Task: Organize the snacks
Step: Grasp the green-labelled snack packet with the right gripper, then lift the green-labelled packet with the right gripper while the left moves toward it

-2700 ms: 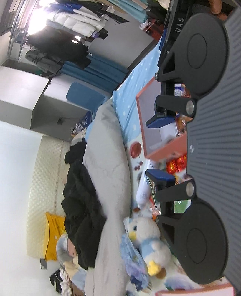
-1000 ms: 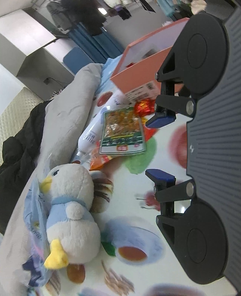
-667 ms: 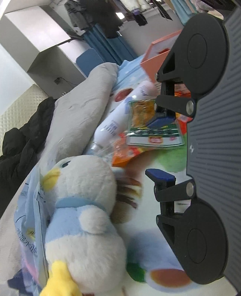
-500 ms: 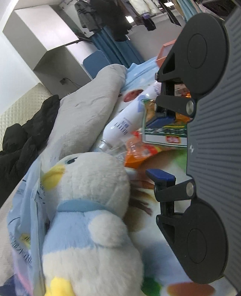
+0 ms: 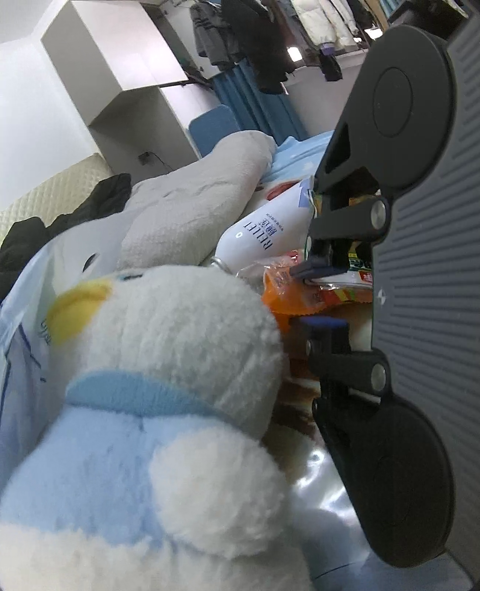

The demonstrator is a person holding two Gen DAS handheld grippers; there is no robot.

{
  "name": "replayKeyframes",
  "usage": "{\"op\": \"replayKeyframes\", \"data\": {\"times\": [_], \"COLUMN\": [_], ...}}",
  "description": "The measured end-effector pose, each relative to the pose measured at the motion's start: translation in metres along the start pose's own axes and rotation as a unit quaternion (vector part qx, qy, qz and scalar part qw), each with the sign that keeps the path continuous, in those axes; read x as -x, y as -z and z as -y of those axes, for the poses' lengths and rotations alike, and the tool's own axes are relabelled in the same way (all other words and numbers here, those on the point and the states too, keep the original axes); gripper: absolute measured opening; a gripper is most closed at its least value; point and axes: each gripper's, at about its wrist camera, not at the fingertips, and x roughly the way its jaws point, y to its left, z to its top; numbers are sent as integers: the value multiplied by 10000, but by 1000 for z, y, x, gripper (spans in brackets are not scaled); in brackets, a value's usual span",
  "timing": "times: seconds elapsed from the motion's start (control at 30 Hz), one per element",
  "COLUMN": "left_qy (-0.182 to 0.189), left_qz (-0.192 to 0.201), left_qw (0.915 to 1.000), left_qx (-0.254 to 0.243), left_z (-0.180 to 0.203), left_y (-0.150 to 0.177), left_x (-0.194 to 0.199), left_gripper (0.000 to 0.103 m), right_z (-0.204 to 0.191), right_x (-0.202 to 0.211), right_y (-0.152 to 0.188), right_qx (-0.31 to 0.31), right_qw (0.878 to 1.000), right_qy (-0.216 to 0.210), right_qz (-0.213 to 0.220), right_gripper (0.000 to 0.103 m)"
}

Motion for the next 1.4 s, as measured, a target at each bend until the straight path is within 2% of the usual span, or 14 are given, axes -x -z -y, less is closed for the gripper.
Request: {"op": "replayKeyframes", "data": {"times": [0.17,0.23,0.37,0.47,0.5,0.53,0.57,0.63,0.87,1.03,1.27,1.4], "left_qy": [99,121,25,-59,-83,-118,-124,-190,-207,-245,-497,-744], "left_qz": [-7,-26,-28,-67,-84,-99,-116,-124,-149,-120,-7,37], "left_qw": [9998,9997,9998,9996,9996,9995,9994,9996,9997,9996,9987,9970], "left_qx": [191,210,211,266,266,287,293,174,25,-114,-77,-221], "left_z": [-8,-9,-4,1,2,5,8,14,21,25,12,11], "left_y": [0,2,2,2,3,4,6,10,36,67,109,128], "left_x": [-1,0,6,14,18,21,24,32,61,93,170,207], "left_gripper": [8,6,4,3,3,2,2,1,0,0,0,0], "right_z": [19,22,17,17,16,14,11,5,-4,-14,-27,-37], "right_x": [-14,-14,-6,-2,0,2,6,10,29,54,95,118], "right_y": [0,0,-3,-6,-6,-8,-9,-9,5,26,59,74], "right_qx": [-627,-690,-483,-434,-370,-326,-260,-97,103,144,-33,-55], "right_qw": [9939,9920,9928,9913,9911,9907,9901,9900,9880,9857,9777,9721], "right_qy": [-788,-916,-925,-1001,-1015,-1043,-1095,-1107,-1252,-1463,-1935,-2207], "right_qz": [-445,-523,-592,-736,-773,-805,-833,-874,-900,-824,-819,-787], "right_gripper": [96,95,74,66,58,57,45,40,35,33,33,34]}}
